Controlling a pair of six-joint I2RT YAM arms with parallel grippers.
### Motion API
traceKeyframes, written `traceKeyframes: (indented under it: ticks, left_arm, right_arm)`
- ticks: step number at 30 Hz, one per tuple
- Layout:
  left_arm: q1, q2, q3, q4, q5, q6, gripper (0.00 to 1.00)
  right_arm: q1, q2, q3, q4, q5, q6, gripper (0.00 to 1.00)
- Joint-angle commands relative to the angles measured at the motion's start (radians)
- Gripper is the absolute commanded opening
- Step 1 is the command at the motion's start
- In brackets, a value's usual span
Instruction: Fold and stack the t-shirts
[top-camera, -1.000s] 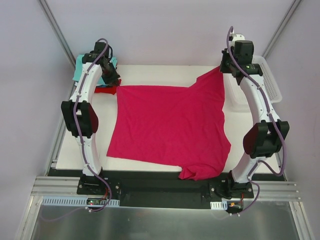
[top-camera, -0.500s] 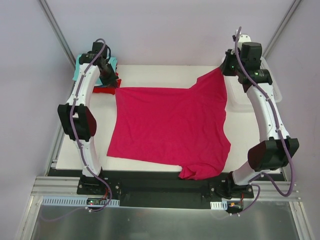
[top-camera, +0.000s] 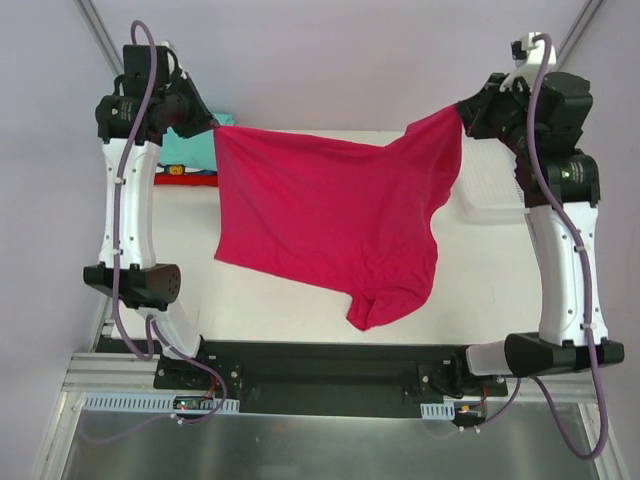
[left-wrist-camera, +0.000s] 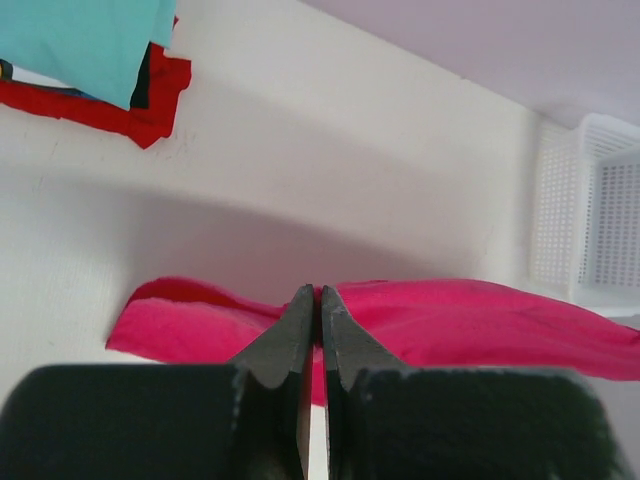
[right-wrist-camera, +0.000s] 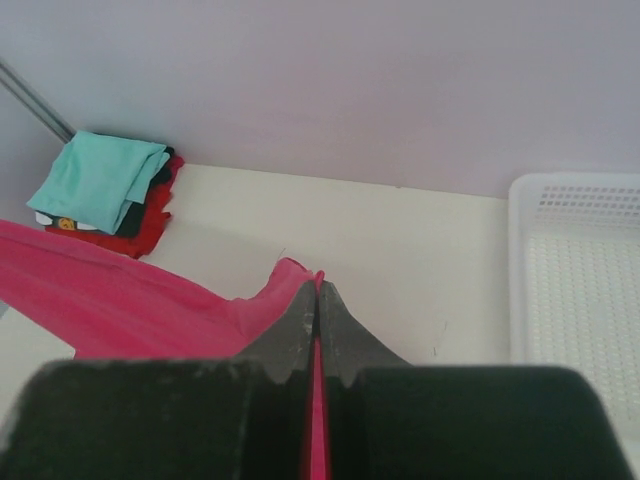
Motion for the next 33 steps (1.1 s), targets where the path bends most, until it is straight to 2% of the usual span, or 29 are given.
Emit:
traceKeyframes:
  ticks: [1,7,11,16,22,26,29,31,33]
  left_arm:
    - [0.013,-0.142,0.023,-0.015,0.016,0.024,0.0]
    - [0.013,-0.344,-0.093,-0.01,0.016,0.018,0.0]
    - [0.013,-0.496,-0.216,0.016,0.031,0.015,0.0]
    - [0.013,-0.7,-0.288,0.022,0.026,0.016,0.0]
    - [0.013,-0.956,-0.408,0.082,0.028,-0.026,0.0]
    - [0.013,-1.032,-0.378,0.111,0.037,-0.063,0.0]
    - [0.013,-0.978,-0.301,0.115,0.014,-0.076,0.0]
    - [0.013,-0.94,-0.275,0.16,0.011,-0.082,0.0]
    - [0.013,-0.944,-0.313,0.265,-0.012,-0.091,0.0]
  right_arm:
    - [0.005,-0.145,-0.029,0.046,-0.047,0.029,0.01]
    - [0.005,-0.283,-0.07,0.006,-0.084,0.052,0.01]
    - [0.005,-0.444,-0.144,0.014,-0.133,0.11,0.01]
    - [0.004,-0.613,-0.221,-0.023,-0.136,0.131,0.01]
    - [0.004,-0.797,-0.203,-0.062,-0.176,0.202,0.01]
    - [0.004,-0.846,-0.126,-0.066,-0.196,0.223,0.01]
    - [0.005,-0.783,0.021,-0.102,-0.163,0.188,0.01]
    - [0.005,-0.763,0.057,-0.052,-0.136,0.167,0.01]
    - [0.005,-0.752,0.032,0.043,-0.092,0.145,0.01]
